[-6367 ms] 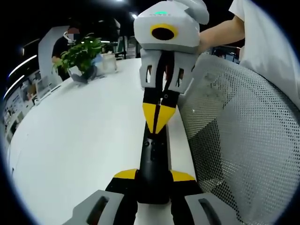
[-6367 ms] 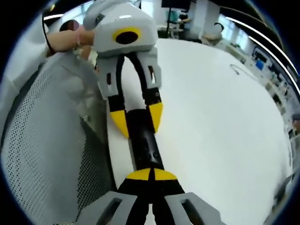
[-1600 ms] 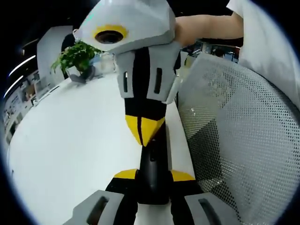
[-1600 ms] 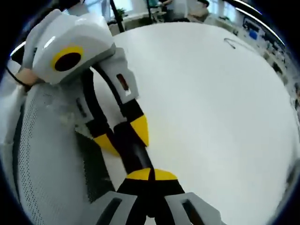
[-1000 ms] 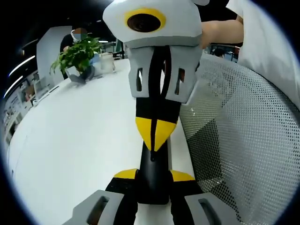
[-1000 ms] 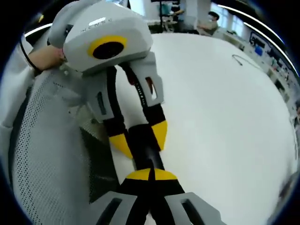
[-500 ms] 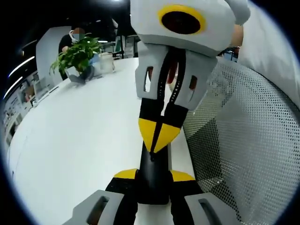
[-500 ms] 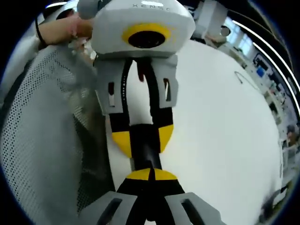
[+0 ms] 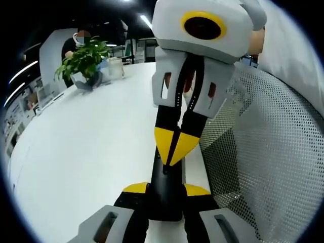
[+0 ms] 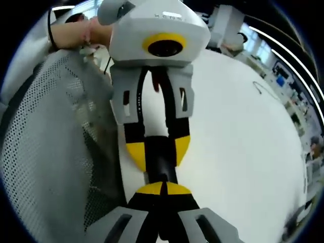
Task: Press the specified remote control buttons in sequence, fully releasing each button before pressing the next.
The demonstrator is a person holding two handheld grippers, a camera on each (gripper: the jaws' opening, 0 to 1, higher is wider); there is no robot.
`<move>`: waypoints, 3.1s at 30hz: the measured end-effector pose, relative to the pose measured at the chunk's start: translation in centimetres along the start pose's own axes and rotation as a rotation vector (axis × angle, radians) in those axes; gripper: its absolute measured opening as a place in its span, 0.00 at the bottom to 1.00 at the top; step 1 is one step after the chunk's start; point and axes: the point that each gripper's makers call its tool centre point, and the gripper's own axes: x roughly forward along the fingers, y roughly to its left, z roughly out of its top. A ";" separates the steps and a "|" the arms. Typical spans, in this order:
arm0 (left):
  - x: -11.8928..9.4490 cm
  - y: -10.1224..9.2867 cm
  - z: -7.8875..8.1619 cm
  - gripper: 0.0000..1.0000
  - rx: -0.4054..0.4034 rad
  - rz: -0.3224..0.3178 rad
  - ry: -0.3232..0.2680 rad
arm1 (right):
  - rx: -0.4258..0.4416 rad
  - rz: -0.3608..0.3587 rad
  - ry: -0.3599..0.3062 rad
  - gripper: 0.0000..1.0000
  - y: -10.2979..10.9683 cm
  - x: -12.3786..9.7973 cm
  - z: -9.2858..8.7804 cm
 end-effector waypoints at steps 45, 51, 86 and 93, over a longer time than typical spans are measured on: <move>0.0 0.1 0.1 0.24 -0.008 0.013 -0.027 | -0.070 0.009 0.061 0.00 -0.2 0.4 0.7; 0.1 0.0 0.3 0.24 0.014 0.011 0.013 | -0.105 -0.004 0.083 0.00 -0.1 0.5 0.6; -0.1 0.2 0.0 0.24 -0.013 0.030 -0.006 | 0.227 0.037 -0.183 0.12 -0.9 -0.8 -0.9; -0.1 0.2 0.1 0.24 -0.015 0.034 -0.003 | 0.221 0.064 -0.164 0.24 -0.7 -0.3 -2.5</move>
